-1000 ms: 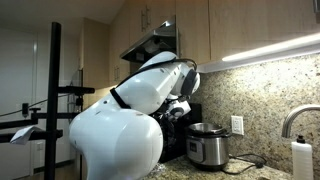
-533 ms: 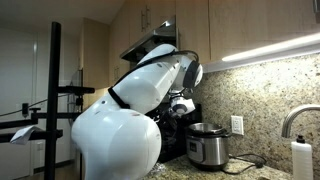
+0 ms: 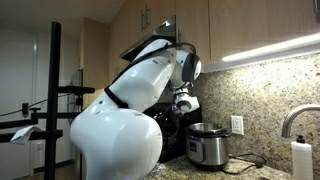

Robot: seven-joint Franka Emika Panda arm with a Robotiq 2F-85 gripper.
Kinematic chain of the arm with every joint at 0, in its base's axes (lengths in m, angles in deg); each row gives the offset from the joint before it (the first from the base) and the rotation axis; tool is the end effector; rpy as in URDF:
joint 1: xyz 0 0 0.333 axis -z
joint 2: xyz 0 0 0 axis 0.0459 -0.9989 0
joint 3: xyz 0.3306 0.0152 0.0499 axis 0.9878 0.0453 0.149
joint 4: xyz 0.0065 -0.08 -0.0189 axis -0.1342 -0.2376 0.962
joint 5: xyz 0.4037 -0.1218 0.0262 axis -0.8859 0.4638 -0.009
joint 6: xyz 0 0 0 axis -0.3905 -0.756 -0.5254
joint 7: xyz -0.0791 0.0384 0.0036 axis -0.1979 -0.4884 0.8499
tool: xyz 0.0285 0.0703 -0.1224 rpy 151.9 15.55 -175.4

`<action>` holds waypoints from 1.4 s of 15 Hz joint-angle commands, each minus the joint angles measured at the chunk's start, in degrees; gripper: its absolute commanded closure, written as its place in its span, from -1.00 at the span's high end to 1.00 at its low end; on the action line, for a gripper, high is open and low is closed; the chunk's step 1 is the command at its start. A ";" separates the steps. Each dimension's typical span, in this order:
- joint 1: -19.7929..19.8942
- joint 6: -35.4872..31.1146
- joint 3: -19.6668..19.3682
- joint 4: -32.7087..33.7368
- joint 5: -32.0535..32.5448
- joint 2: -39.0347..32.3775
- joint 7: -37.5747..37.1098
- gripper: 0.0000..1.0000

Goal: Pick up the lid from the stove and put it on the pressure cooker.

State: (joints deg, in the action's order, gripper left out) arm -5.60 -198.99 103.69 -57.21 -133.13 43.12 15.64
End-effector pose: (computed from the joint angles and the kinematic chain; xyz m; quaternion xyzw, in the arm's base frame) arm 0.5885 0.4526 0.3073 -0.7461 -0.3505 0.0157 0.5659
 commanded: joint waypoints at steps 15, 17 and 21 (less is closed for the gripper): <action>-10.03 6.37 -8.72 9.58 11.73 -6.06 -7.99 1.00; -10.03 6.80 -8.58 10.91 12.31 -6.92 -8.40 1.00; -10.55 8.82 -8.03 14.58 14.07 -10.15 -8.80 1.00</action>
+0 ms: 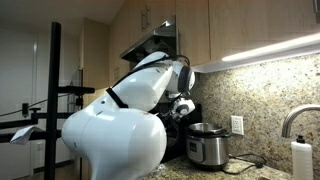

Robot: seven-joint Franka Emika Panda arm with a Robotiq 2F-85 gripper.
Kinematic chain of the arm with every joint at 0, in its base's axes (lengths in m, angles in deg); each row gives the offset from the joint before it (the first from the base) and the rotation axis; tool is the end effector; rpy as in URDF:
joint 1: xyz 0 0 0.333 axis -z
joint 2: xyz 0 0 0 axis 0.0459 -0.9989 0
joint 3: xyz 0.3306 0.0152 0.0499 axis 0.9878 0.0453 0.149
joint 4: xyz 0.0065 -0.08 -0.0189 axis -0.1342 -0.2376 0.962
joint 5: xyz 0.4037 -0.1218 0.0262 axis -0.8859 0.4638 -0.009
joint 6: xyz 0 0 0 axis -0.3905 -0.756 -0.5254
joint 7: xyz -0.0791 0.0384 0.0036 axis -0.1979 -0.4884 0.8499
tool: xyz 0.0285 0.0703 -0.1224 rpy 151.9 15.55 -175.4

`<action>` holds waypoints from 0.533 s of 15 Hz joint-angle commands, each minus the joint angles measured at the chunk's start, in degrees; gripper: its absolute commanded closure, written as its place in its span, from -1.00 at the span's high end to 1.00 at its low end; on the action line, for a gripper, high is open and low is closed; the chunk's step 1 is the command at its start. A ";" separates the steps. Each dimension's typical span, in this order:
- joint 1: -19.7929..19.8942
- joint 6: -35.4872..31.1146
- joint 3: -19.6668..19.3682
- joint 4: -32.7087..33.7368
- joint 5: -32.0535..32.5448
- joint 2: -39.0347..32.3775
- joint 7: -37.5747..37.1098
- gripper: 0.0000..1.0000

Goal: Pick up the lid from the stove and put it on the pressure cooker.

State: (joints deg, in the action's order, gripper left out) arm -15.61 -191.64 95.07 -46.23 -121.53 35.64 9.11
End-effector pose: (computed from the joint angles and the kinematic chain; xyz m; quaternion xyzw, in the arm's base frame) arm 0.5869 0.4806 0.2581 -0.7661 -0.4120 0.0968 0.4838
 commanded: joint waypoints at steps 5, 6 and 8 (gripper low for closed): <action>-1.54 4.41 1.49 8.83 5.15 -6.76 -3.08 1.00; -1.83 5.20 1.65 10.06 5.69 -7.36 -3.40 1.00; -2.52 7.05 2.12 12.66 6.81 -8.55 -4.07 1.00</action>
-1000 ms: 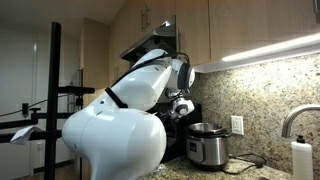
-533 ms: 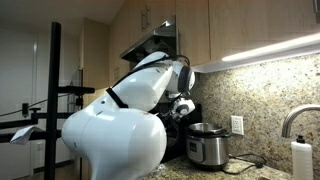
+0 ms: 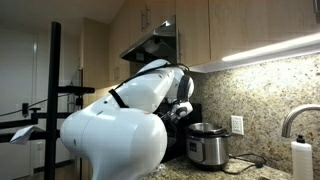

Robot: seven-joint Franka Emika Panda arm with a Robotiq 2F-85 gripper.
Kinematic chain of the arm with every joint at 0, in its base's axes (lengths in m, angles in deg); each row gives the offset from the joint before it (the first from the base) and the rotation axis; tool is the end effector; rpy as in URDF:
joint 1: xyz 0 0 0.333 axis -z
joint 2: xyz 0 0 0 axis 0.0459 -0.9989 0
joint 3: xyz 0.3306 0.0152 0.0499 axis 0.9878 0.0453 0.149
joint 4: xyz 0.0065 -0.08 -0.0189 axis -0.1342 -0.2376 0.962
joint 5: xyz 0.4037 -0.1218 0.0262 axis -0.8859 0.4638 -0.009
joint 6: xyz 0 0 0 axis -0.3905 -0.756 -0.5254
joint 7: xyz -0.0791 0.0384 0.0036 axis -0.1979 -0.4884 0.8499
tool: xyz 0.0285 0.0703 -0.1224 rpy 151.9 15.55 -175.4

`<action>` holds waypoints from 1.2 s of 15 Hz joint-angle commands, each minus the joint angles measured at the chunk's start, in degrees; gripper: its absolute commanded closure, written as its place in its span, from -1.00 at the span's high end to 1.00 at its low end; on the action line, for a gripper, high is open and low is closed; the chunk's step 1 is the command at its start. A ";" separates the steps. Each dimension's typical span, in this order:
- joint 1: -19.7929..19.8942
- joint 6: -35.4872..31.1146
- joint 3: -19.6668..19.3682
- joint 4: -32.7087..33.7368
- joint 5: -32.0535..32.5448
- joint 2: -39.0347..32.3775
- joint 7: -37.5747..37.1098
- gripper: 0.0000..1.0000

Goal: Pick up the lid from the stove and put it on the pressure cooker.

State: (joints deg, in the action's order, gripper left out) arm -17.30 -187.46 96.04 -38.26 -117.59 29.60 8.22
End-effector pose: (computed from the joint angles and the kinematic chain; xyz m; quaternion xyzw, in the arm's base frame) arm 0.5863 0.5037 0.2423 -0.7477 -0.4435 0.1218 0.4790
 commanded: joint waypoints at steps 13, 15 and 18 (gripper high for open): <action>-4.44 13.40 -0.12 16.01 6.08 -8.77 -15.86 1.00; -5.01 14.19 -0.77 16.13 6.22 -8.42 -19.01 0.50; -4.98 15.03 -0.77 17.08 5.79 -9.42 -21.38 0.20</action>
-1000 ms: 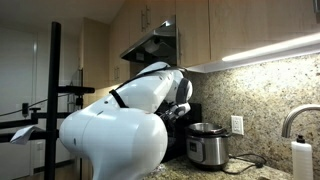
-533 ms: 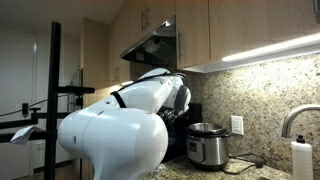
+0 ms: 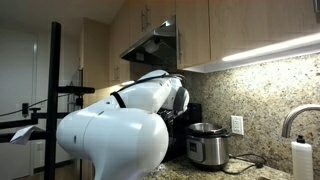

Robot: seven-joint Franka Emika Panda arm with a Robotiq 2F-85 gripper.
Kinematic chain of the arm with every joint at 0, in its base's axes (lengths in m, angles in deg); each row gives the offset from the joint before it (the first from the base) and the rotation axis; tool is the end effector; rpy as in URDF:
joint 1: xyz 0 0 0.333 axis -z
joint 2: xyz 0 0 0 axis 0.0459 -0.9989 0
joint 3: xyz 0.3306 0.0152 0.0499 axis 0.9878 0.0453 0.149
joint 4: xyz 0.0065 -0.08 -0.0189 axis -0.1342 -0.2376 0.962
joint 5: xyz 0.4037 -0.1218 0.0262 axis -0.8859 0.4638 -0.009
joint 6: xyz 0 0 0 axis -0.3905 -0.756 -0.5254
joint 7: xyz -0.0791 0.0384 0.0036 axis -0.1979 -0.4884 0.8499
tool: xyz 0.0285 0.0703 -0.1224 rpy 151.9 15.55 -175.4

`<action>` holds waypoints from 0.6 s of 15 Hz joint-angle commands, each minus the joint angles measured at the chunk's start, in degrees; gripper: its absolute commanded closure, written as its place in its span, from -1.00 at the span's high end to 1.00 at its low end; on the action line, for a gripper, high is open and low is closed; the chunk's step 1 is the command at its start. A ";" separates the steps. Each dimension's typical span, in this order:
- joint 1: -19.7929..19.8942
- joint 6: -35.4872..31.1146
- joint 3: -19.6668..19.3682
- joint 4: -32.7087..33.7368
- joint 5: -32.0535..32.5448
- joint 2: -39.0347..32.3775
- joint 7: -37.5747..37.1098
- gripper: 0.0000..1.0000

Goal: Pick up the lid from the stove and put it on the pressure cooker.

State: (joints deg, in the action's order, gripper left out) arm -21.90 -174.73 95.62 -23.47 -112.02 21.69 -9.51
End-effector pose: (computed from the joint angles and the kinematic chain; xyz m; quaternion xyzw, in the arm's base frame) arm 0.5702 0.5356 0.2436 -0.7678 -0.4080 0.2440 0.4295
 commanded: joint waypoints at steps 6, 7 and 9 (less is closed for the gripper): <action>-0.18 2.01 -0.42 2.75 -0.46 -2.65 -3.74 -0.57; -0.17 1.57 -0.56 2.55 -0.63 -2.49 -3.37 -0.68; -0.29 0.96 -0.74 2.32 -0.87 -2.21 -2.82 -0.93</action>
State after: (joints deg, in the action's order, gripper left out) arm -22.86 -174.29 94.64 -22.42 -111.98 20.36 -11.27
